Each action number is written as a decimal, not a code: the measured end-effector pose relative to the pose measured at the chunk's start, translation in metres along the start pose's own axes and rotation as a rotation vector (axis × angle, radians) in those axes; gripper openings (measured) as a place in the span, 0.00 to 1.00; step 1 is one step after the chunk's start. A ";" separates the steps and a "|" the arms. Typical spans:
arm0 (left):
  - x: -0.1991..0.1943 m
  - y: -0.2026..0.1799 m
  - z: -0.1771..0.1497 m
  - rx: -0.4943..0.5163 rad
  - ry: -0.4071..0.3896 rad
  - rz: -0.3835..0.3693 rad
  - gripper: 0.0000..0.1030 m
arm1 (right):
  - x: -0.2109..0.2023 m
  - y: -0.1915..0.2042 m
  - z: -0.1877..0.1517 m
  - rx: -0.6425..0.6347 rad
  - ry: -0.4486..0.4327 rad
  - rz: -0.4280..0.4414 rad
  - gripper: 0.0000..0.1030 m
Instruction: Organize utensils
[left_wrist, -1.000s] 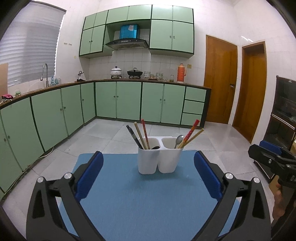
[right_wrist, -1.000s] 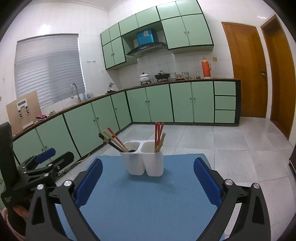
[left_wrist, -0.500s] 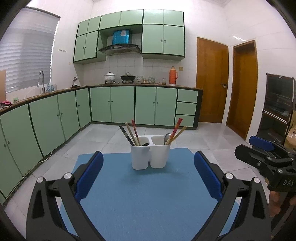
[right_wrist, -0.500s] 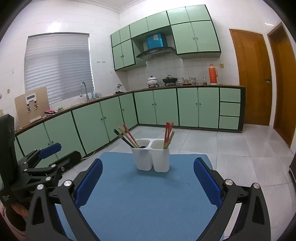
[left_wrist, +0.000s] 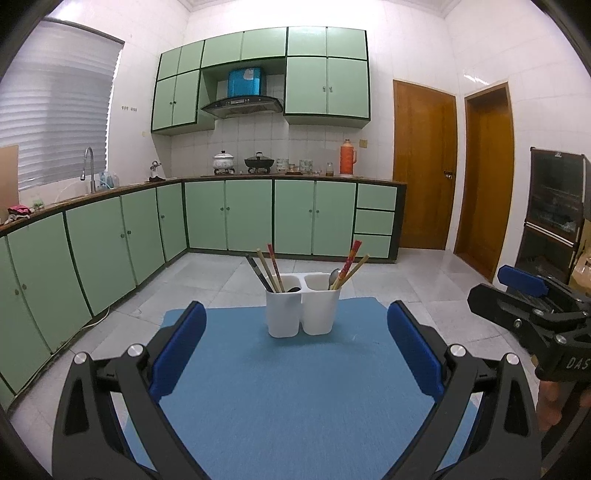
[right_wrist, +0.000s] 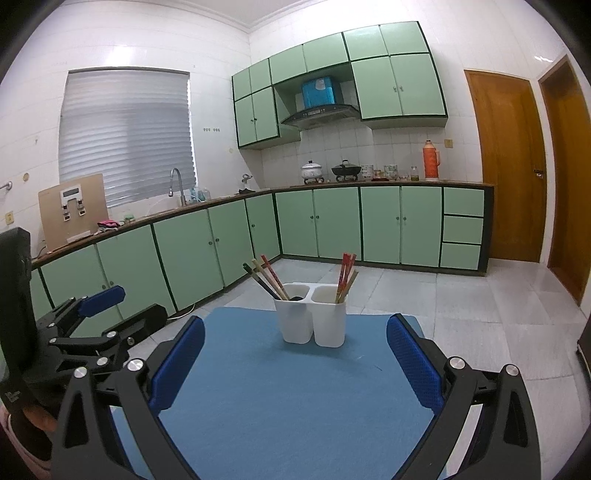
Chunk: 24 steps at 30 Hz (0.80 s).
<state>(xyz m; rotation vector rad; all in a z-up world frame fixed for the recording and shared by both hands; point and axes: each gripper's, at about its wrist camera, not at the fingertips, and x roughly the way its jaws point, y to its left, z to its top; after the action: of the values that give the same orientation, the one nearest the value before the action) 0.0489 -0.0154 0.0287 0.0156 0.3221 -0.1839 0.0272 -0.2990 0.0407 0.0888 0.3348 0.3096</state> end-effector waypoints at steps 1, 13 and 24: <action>-0.001 0.000 0.000 0.000 -0.001 0.001 0.93 | 0.000 0.000 0.000 0.002 0.001 0.001 0.94; -0.009 -0.002 -0.002 -0.002 -0.011 0.000 0.93 | -0.004 0.001 -0.001 -0.003 -0.008 0.004 0.94; -0.013 -0.001 -0.002 0.001 -0.019 0.001 0.93 | -0.012 0.001 0.000 -0.007 -0.018 0.006 0.94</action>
<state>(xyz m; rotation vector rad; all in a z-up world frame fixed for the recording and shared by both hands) 0.0361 -0.0144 0.0304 0.0148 0.3027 -0.1828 0.0165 -0.3018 0.0446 0.0858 0.3152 0.3159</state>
